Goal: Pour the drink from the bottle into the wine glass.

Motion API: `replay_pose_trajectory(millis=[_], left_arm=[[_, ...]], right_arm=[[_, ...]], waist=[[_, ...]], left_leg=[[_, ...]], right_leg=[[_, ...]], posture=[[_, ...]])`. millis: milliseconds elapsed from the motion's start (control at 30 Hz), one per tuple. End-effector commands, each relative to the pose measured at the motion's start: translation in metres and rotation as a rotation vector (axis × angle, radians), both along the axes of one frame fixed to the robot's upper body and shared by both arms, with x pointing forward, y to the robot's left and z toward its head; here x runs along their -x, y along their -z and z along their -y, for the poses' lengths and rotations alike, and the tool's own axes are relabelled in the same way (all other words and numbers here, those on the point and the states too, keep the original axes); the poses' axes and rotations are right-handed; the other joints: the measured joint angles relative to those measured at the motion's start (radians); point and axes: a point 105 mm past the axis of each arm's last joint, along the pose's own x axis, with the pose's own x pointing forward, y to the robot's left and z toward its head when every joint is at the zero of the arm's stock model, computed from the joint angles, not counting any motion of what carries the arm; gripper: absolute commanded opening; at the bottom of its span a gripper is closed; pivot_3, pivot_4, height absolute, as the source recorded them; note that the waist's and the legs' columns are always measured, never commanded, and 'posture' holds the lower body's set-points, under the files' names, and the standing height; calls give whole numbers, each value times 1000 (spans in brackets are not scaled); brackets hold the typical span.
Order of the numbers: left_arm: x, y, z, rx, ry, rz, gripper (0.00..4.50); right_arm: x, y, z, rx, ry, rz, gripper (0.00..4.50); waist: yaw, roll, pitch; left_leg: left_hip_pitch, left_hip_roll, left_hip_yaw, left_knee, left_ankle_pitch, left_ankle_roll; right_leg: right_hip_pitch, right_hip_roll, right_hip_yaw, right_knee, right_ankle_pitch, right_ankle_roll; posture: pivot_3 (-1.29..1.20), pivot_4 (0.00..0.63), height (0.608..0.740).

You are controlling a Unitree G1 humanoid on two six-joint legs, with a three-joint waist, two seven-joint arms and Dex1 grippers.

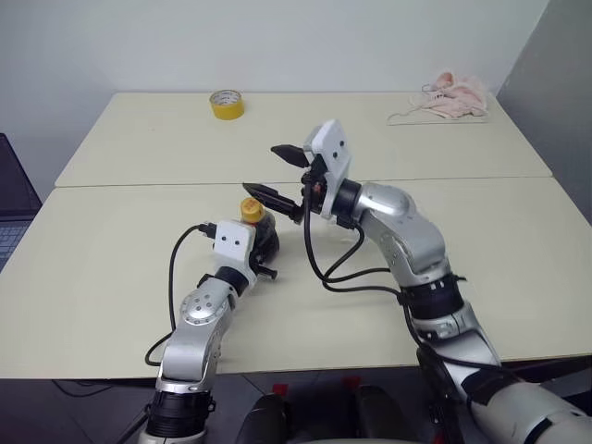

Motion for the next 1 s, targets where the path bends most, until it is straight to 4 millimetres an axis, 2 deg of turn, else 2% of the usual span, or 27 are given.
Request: replay_pose_trajectory(millis=[33, 133, 200, 467, 867, 1000], left_arm=[[1, -24, 2, 9, -10, 87, 794], [-1, -23, 4, 3, -11, 79, 794], [-2, -23, 5, 0, -12, 77, 794], [-4, -21, 4, -11, -17, 63, 794], [-2, -19, 9, -16, 11, 60, 794], [-2, -18, 7, -12, 6, 57, 794]], right_arm=[[14, -14, 0, -35, 0, 28, 4500], [26, -3, -7, 20, -29, 42, 4500], [27, 1, -9, 45, -26, 53, 4500], [16, 4, -20, 86, 3, 53, 4500], [3, 8, -21, 167, 35, 113, 4500], [-1, 5, -16, 148, 55, 109, 4500]], waist=[[0, 0, 0], [0, 0, 0], [0, 0, 0], [-1, 0, 0], [-1, 0, 0], [-1, 0, 0]], left_leg=[[0, 0, 0, 0, 0, 0], [0, 0, 0, 0, 0, 0], [0, 0, 0, 0, 0, 0], [0, 0, 0, 0, 0, 0], [0, 0, 0, 0, 0, 0], [0, 0, 0, 0, 0, 0]], right_leg=[[0, 0, 0, 0, 0, 0], [0, 0, 0, 0, 0, 0], [0, 0, 0, 0, 0, 0], [0, 1, 0, 0, 0, 0], [0, 1, 0, -1, 0, 0], [0, 1, 0, 0, 0, 0]], posture=[[0, 150, 740], [0, 150, 740], [0, 150, 740], [0, 150, 740], [0, 150, 740], [0, 150, 740]])
